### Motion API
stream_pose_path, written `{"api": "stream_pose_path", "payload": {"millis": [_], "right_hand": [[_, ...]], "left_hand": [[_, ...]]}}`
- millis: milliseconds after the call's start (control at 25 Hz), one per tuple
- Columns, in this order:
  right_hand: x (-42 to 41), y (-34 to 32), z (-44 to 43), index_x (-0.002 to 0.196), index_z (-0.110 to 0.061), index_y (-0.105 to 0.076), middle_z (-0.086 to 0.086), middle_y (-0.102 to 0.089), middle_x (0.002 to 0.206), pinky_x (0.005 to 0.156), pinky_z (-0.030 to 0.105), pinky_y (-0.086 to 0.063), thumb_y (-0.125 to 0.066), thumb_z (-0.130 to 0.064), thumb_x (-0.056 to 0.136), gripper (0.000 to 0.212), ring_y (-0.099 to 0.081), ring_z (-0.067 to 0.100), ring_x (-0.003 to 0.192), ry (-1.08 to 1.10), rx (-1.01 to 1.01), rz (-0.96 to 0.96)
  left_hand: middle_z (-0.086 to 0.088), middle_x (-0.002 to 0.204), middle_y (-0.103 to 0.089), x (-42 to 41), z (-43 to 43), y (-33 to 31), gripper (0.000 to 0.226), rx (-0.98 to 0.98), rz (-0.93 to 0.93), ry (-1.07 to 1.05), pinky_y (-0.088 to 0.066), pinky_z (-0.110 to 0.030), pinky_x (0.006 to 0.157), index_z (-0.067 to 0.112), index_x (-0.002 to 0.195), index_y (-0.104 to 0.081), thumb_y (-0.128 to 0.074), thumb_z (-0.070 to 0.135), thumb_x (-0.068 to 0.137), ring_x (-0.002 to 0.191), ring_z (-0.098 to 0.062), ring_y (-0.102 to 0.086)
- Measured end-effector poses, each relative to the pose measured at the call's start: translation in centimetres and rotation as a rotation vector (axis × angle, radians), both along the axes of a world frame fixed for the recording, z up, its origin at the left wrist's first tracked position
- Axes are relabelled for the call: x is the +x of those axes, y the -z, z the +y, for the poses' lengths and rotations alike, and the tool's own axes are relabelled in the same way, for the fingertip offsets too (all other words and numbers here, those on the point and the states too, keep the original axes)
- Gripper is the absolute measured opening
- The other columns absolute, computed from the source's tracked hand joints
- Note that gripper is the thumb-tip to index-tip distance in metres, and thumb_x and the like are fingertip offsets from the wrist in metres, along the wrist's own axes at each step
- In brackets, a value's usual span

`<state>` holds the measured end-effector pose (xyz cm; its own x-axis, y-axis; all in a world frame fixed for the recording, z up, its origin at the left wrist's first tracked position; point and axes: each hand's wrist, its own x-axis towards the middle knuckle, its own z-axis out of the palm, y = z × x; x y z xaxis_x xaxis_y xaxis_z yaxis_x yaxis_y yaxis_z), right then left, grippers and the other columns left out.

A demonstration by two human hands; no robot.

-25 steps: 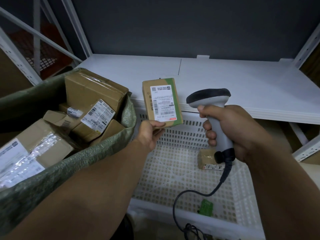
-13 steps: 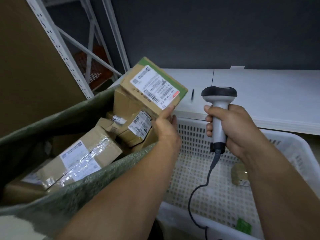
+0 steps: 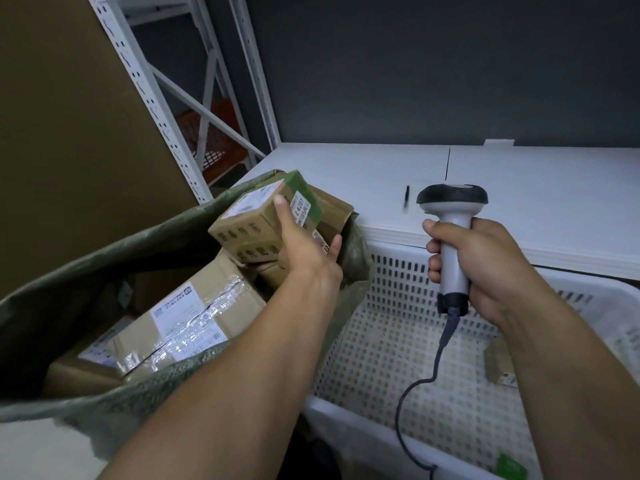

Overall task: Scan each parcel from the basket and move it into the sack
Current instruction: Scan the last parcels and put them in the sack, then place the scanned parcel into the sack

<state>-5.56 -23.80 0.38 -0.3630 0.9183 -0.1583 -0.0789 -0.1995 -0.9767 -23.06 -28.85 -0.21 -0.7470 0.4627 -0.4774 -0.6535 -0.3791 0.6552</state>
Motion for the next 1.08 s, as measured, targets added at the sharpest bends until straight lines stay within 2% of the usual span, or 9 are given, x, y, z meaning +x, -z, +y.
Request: {"api": "stream_pose_path", "payload": {"millis": [120, 280, 440, 520, 680, 760, 880, 960, 1080], "right_hand": [[0.1, 0.0, 0.0, 0.096, -0.007, -0.061, 0.006, -0.058, 0.073, 0.054, 0.032, -0.052, -0.070, -0.017, 0.095, 0.014, -0.054, 0.016, 0.051, 0.008, -0.003, -0.002], [0.7, 0.1, 0.2, 0.096, -0.007, -0.061, 0.007, -0.058, 0.073, 0.054, 0.033, -0.051, -0.070, -0.017, 0.095, 0.014, -0.053, 0.017, 0.051, 0.027, -0.022, -0.003], [2.4, 0.7, 0.7, 0.099, -0.005, -0.064, 0.006, -0.060, 0.070, 0.047, 0.028, -0.048, -0.070, -0.018, 0.095, 0.015, -0.052, 0.015, 0.047, 0.053, -0.058, -0.062], [3.7, 1.3, 1.3, 0.099, -0.005, -0.065, 0.006, -0.061, 0.069, 0.045, 0.026, -0.047, -0.071, -0.019, 0.094, 0.016, -0.052, 0.014, 0.045, 0.086, -0.078, -0.101], [6.5, 3.2, 2.7, 0.101, -0.003, -0.065, 0.008, -0.062, 0.071, 0.044, 0.026, -0.046, -0.071, -0.019, 0.093, 0.018, -0.052, 0.014, 0.043, 0.150, -0.119, -0.154], [8.1, 4.2, 3.6, 0.099, -0.003, -0.066, 0.006, -0.062, 0.067, 0.045, 0.026, -0.046, -0.071, -0.019, 0.093, 0.017, -0.052, 0.014, 0.043, 0.170, -0.147, -0.166], [10.8, 6.0, 4.6, 0.097, -0.004, -0.068, 0.007, -0.062, 0.065, 0.045, 0.027, -0.046, -0.070, -0.018, 0.094, 0.015, -0.053, 0.015, 0.046, 0.187, -0.191, -0.197], [12.7, 7.5, 5.2, 0.096, -0.003, -0.068, 0.009, -0.061, 0.067, 0.046, 0.029, -0.046, -0.070, -0.016, 0.094, 0.013, -0.054, 0.017, 0.049, 0.202, -0.212, -0.196], [14.5, 9.9, 5.7, 0.099, 0.000, -0.069, 0.012, -0.060, 0.069, 0.049, 0.031, -0.049, -0.071, -0.012, 0.093, 0.014, -0.058, 0.019, 0.052, 0.231, -0.255, -0.195]], "left_hand": [[-0.004, 0.122, -0.056, 0.6, 0.3, 0.3, 0.071, -0.043, -0.014, 0.031, -0.061, -0.038, 0.084, 0.021, 0.134, -0.057, -0.071, 0.067, 0.082, 0.118, -0.022, -0.054], [-0.006, 0.114, -0.058, 2.5, 1.2, 1.4, 0.041, -0.115, -0.031, 0.119, -0.058, -0.029, 0.067, 0.021, 0.124, -0.059, -0.065, 0.048, 0.095, 0.094, -0.017, -0.057], [-0.005, 0.080, -0.052, 4.9, 2.6, 2.9, 0.016, -0.169, -0.026, 0.219, -0.051, -0.030, 0.064, 0.011, 0.102, -0.061, -0.060, 0.026, 0.097, 0.061, -0.013, -0.049], [-0.004, 0.073, -0.047, 6.5, 3.7, 4.1, 0.012, -0.209, -0.008, 0.271, -0.050, -0.030, 0.061, 0.008, 0.090, -0.058, -0.058, 0.019, 0.095, 0.055, -0.014, -0.045], [-0.006, 0.077, -0.051, 9.9, 6.5, 8.0, 0.008, -0.339, 0.080, 0.440, -0.050, -0.027, 0.052, 0.008, 0.087, -0.058, -0.058, 0.014, 0.092, 0.060, -0.017, -0.047], [-0.006, 0.079, -0.052, 11.9, 8.1, 10.9, 0.007, -0.417, 0.144, 0.557, -0.051, -0.029, 0.056, 0.006, 0.097, -0.063, -0.059, 0.008, 0.092, 0.065, -0.019, -0.049], [-0.008, 0.087, -0.054, 14.6, 10.7, 15.8, 0.028, -0.552, 0.265, 0.795, -0.052, -0.029, 0.057, 0.000, 0.119, -0.064, -0.062, 0.004, 0.092, 0.069, -0.020, -0.050], [-0.011, 0.094, -0.056, 16.2, 12.6, 19.5, 0.029, -0.647, 0.344, 0.923, -0.059, -0.034, 0.065, -0.001, 0.120, -0.062, -0.066, 0.004, 0.091, 0.072, -0.021, -0.052], [-0.009, 0.099, -0.054, 18.2, 14.4, 24.6, 0.021, -0.744, 0.438, 1.032, -0.061, -0.045, 0.087, 0.007, 0.100, -0.054, -0.071, 0.002, 0.089, 0.086, -0.027, -0.062]]}}
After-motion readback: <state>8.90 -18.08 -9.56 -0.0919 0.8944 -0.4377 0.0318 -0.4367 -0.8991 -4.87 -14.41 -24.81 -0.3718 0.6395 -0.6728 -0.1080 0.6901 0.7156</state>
